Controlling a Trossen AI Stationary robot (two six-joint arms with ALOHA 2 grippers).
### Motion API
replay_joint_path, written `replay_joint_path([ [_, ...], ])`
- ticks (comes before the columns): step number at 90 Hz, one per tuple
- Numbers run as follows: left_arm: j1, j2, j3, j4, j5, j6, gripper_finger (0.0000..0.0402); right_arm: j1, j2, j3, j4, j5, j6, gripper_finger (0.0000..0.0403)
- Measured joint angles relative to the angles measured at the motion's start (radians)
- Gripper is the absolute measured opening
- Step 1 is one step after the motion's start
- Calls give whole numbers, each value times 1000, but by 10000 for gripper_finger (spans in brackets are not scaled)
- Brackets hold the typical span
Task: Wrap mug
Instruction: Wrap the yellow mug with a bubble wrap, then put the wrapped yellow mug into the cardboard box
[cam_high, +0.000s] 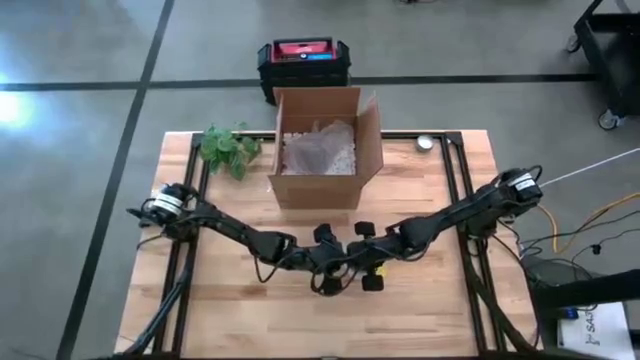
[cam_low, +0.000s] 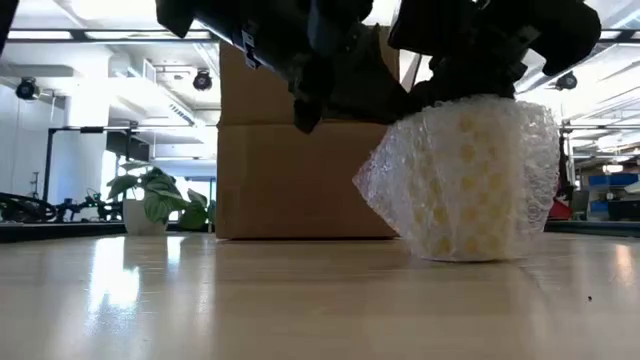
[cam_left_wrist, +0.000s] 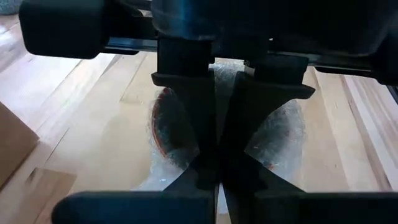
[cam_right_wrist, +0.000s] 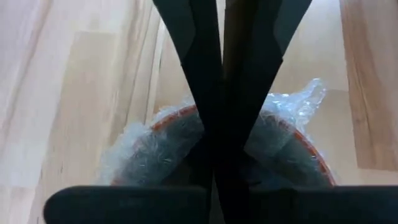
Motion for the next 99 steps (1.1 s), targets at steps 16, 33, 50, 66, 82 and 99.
replay_joint_path([
  [16,0,0,0,3,2,0,0,-1,0,-22,15,-29,35,0],
  [33,0,0,0,2,3,0,0,-3,-8,-21,2,-59,9,0],
  [50,0,0,0,2,3,0,0,-1,-83,60,-100,-71,-4,0],
  [66,0,0,0,2,3,1,0,3,-178,168,-210,-128,2,0],
  [82,0,0,0,2,3,4,0,47,-200,201,-217,-161,-7,6],
  [99,0,0,0,3,5,4,0,95,-152,187,-223,-150,-23,85],
])
